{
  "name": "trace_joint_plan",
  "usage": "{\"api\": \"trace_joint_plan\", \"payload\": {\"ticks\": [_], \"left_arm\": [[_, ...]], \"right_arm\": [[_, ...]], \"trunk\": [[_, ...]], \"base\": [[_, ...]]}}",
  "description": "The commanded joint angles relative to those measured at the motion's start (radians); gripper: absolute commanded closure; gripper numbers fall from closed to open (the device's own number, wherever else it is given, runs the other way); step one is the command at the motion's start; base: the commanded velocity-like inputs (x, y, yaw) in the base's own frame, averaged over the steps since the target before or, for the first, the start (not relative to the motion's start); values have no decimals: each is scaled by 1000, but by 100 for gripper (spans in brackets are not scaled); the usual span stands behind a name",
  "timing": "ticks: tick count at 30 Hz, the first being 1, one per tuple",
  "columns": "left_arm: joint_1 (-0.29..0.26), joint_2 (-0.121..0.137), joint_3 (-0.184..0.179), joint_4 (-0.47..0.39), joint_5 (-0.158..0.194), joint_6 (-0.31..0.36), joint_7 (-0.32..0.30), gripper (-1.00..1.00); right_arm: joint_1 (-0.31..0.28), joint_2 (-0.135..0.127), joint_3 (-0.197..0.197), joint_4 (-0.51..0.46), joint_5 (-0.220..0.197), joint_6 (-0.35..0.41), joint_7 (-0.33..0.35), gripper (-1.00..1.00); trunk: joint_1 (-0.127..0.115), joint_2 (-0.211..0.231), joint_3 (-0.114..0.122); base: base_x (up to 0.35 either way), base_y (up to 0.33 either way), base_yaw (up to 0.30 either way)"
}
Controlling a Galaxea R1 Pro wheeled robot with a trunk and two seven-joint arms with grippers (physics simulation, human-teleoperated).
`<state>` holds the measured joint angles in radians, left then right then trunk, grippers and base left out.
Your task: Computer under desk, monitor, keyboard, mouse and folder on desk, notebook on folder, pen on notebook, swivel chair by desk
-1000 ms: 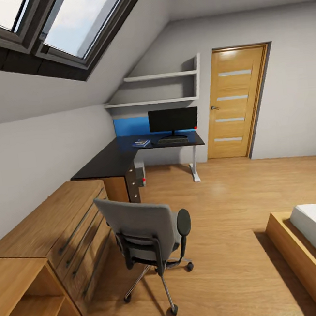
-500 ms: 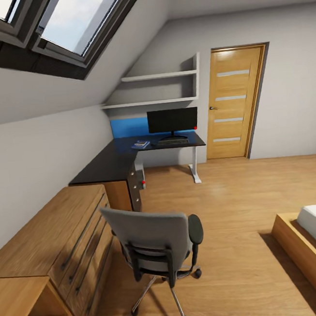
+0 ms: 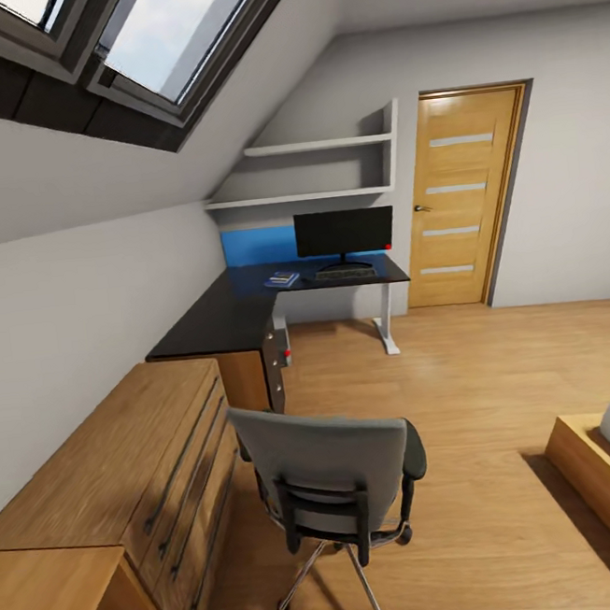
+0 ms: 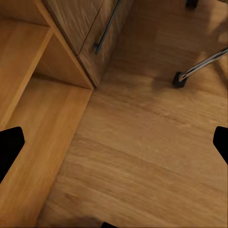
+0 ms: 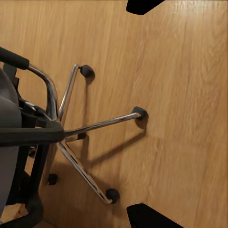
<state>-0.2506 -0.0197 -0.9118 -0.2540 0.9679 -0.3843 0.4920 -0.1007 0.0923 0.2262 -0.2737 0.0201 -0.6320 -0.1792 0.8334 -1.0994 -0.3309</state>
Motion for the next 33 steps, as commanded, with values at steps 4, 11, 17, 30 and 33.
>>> {"api": "trace_joint_plan", "payload": {"ticks": [4,11,17,30,33], "left_arm": [[-1,0,-9,-1,8,-4,5,-100],[-1,0,-9,-1,8,-4,5,-100],[-1,0,-9,-1,8,-4,5,-100],[-1,0,-9,-1,8,-4,5,-100],[-1,0,-9,-1,8,-4,5,-100]], "right_arm": [[-1,0,6,1,2,-2,-10,-100],[-1,0,7,2,3,-6,-10,-100],[-1,1,8,2,3,-7,-10,-100],[-1,1,8,2,4,-7,-10,-100],[-1,1,8,2,4,-8,-10,-100]], "trunk": [[0,-1,-1],[0,-1,-1],[0,-1,-1],[0,-1,-1],[0,-1,-1]], "base": [[5,50,0],[1,12,0],[0,20,0],[0,185,0],[0,47,0]]}}
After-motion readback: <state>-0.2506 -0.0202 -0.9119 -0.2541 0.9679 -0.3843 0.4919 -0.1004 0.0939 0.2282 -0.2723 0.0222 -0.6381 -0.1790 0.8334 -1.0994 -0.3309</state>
